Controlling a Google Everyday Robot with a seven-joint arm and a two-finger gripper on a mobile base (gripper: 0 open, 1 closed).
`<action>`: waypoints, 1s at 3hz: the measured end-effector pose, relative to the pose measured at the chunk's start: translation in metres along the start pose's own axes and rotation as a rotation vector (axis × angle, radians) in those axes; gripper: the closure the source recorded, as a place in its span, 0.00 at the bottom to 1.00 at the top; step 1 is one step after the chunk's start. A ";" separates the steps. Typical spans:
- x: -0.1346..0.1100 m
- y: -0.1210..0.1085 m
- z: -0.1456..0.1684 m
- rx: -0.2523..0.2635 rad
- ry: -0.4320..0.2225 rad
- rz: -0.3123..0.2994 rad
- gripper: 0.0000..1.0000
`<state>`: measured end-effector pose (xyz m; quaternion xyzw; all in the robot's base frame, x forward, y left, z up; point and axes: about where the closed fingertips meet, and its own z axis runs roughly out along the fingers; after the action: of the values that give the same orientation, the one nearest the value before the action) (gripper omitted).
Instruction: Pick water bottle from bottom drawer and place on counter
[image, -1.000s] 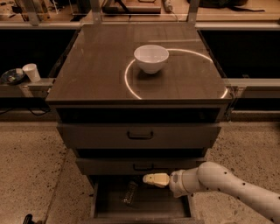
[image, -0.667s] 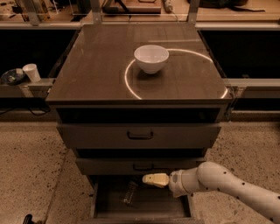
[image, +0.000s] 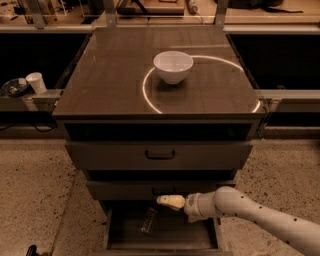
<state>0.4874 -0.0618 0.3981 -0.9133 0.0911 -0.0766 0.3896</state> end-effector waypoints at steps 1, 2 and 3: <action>0.012 0.021 0.033 0.062 0.041 0.034 0.00; 0.015 0.039 0.055 0.089 0.049 0.040 0.00; 0.025 0.037 0.118 0.160 0.037 0.031 0.00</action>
Offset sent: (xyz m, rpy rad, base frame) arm 0.0310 0.0072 -0.0973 0.1173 -0.0384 -0.0723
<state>0.5323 -0.0102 0.2920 -0.8760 0.1060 -0.0942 0.4609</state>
